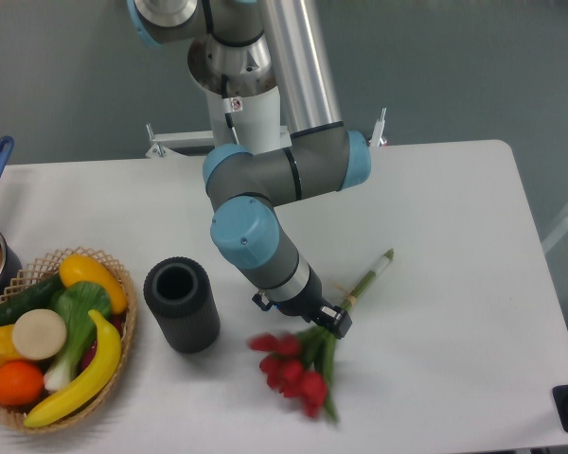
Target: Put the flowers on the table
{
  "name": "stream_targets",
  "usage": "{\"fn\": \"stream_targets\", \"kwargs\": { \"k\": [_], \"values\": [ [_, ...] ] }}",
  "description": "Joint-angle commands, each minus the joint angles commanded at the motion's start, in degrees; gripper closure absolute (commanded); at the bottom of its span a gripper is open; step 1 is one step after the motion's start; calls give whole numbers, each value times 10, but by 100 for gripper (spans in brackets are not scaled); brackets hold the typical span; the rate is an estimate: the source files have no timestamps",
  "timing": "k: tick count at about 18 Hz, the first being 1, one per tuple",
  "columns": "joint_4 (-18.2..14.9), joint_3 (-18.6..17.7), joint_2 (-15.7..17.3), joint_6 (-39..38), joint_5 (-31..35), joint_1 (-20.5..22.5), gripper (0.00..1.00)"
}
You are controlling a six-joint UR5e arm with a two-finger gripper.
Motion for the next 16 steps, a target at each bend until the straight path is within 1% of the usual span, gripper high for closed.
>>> {"fn": "stream_targets", "kwargs": {
  "k": [1,3,6,8,10,13,16],
  "values": [
    [0,2,2,1,-3,1,0],
    [0,10,16,0,-11,6,0],
    [-1,12,53,4,-56,30,0],
    [-10,12,77,5,-92,52,0],
    [-36,14,103,28,-109,69,0],
    [-78,19,134,87,-134,92,0],
    [-127,25,165,135,-170,124,0]
  ]
}}
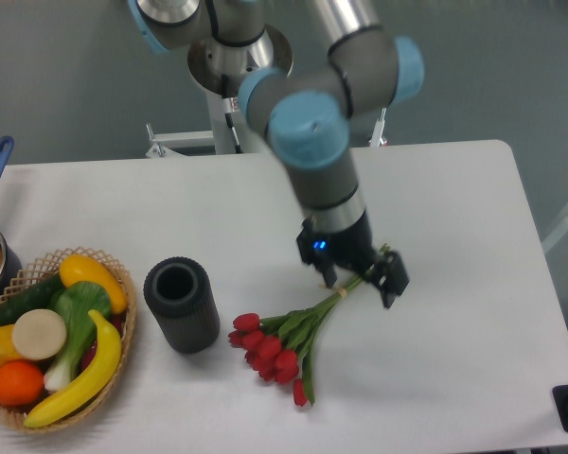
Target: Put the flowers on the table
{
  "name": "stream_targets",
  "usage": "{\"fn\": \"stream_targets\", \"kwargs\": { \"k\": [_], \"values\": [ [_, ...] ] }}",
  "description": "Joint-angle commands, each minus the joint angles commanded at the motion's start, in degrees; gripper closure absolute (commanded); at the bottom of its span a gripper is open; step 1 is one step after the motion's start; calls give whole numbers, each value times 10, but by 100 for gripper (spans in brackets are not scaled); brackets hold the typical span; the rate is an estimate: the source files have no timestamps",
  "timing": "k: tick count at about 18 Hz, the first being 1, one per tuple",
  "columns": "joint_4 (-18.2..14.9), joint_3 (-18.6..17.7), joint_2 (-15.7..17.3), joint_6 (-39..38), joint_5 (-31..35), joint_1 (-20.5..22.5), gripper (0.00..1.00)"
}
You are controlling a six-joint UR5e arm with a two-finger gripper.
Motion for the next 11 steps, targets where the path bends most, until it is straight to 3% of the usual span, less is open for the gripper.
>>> {"fn": "stream_targets", "kwargs": {
  "k": [6,11],
  "values": [
    [-104,10,59,125,-69,69,0],
    [-145,8,83,193,-79,102,0]
  ]
}}
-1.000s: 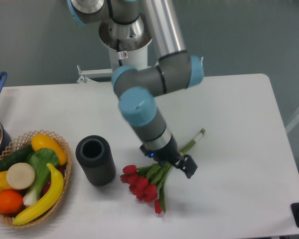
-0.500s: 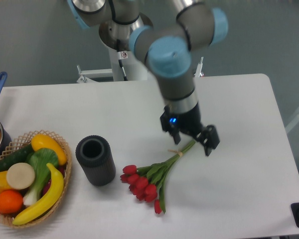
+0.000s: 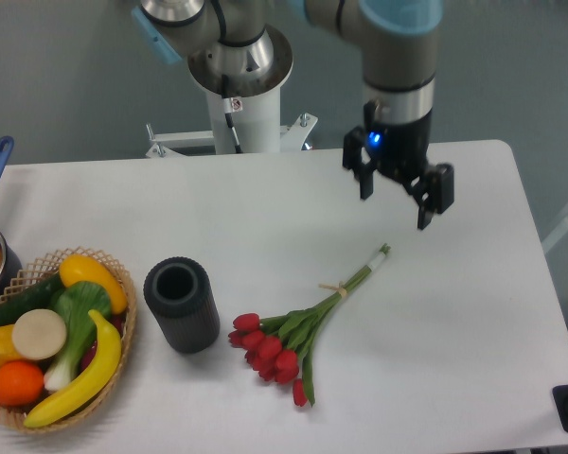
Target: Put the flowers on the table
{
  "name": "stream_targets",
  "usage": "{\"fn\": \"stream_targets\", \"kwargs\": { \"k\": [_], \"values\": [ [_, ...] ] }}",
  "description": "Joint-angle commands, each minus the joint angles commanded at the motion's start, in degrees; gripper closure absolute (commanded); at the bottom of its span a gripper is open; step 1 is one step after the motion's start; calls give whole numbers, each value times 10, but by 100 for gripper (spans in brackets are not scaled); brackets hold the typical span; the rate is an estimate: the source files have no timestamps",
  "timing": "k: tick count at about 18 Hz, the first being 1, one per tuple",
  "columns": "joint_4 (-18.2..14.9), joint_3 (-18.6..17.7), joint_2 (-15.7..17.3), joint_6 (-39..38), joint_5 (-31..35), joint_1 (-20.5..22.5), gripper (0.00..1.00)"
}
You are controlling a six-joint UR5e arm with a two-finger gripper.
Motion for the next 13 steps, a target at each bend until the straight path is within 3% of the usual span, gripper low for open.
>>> {"fn": "stream_targets", "kwargs": {
  "k": [13],
  "values": [
    [2,-9,10,9,-12,8,0]
  ]
}}
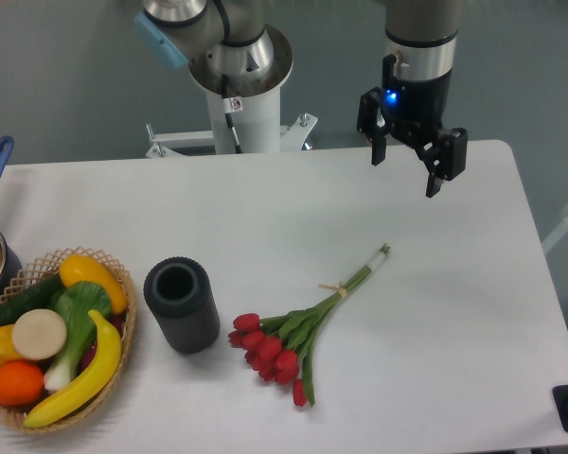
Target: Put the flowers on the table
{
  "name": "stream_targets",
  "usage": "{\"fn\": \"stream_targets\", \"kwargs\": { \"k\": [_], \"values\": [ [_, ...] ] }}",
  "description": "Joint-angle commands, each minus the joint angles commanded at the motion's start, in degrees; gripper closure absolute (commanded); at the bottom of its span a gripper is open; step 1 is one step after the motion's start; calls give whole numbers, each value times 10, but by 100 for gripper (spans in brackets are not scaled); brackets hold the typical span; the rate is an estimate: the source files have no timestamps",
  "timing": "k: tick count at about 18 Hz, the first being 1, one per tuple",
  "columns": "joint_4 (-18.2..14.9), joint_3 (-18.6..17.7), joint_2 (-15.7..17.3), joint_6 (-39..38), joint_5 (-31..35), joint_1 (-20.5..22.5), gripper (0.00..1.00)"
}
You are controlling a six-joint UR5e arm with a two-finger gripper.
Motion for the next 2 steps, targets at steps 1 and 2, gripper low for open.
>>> {"fn": "stream_targets", "kwargs": {
  "k": [1,2],
  "values": [
    [1,0,0,0,0,0,0],
    [2,-1,-1,0,0,0,0]
  ]
}}
